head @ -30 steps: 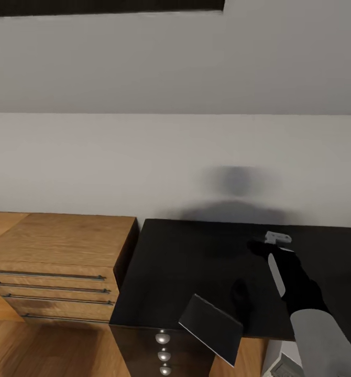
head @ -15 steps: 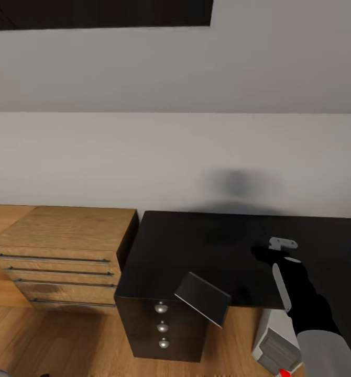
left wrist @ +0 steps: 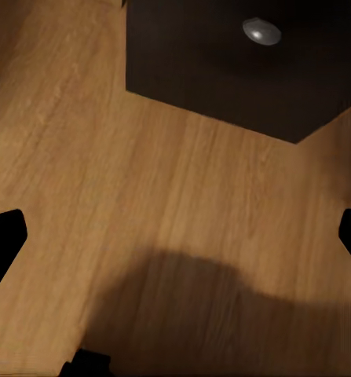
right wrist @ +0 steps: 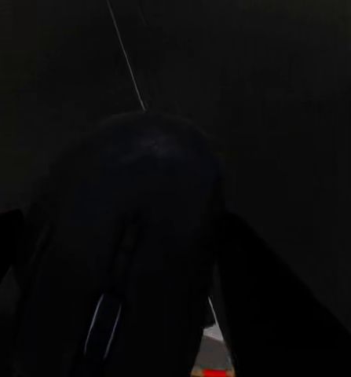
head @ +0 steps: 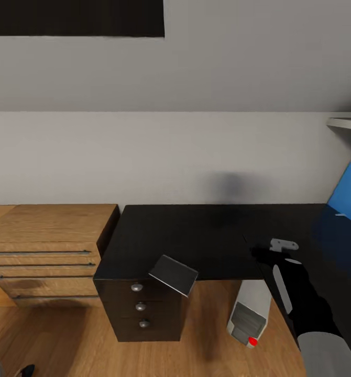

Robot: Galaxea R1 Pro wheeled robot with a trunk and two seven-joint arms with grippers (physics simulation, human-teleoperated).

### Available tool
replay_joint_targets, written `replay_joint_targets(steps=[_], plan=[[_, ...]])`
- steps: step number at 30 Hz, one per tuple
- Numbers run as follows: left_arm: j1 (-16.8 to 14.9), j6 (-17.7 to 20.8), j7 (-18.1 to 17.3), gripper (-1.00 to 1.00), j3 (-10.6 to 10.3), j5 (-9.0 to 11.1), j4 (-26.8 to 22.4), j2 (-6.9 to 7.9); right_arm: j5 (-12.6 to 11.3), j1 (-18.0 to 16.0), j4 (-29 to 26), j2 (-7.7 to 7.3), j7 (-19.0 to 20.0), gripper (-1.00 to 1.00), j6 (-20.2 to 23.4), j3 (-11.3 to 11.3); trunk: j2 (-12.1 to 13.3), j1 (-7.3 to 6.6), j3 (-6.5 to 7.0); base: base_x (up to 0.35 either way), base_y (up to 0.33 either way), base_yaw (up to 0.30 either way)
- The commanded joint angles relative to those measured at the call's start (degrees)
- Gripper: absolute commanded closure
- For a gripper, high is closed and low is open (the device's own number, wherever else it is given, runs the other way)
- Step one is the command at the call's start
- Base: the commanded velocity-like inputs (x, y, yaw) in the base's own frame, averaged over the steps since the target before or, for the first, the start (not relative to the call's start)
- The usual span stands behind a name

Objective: In the bedroom, organize the workspace by keeping the computer under the desk, ensuring the monitor is on the desk, placing the keyboard on the desk next to the monitor, placing the mouse on the desk next to the keyboard, moving the folder from the swivel chair onto the desk next to the mouse, stacking the notebook on top of the folder with the pen on top of the notebook, and positioning the swivel chair next to the desk.

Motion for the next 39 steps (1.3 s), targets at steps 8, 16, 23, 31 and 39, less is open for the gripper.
replay_joint_targets(steps=[8,16,23,31,39], plan=[[-0.02,-0.18,-0.56,-1.0,0.44,0.25,0.03,0.07,-0.28,0.03,0.07,-0.04,-0.63,1.0,0.15,0.05,-0.04,-0.02,-0.06,-0.041,-0.02,-0.252],[-0.02,-0.21,-0.56,-1.0,0.44,0.25,0.03,0.08,-0.15,0.2,0.38,-0.21,-0.55,1.0,-0.1,0.05,-0.04,-0.02,-0.06,-0.207,-0.025,-0.157],[-0.02,-0.21,-0.56,-1.0,0.44,0.25,0.03,0.04,-0.11,1.63,0.85,-0.96,-0.35,1.0,-0.43,0.05,-0.04,-0.02,-0.06,-0.313,-0.054,-0.004],[-0.02,-0.21,-0.56,-1.0,0.44,0.25,0.03,0.08,-0.05,1.7,0.87,-1.0,-0.54,1.0,-0.44,0.05,-0.04,-0.02,-0.06,-0.315,-0.077,0.0],[-0.02,-0.21,-0.58,-1.0,0.44,0.25,0.03,0.08,0.04,1.71,3.12,-2.49,-0.67,1.0,-0.45,-0.11,-0.04,-0.02,-0.06,-0.313,-0.119,0.0]])
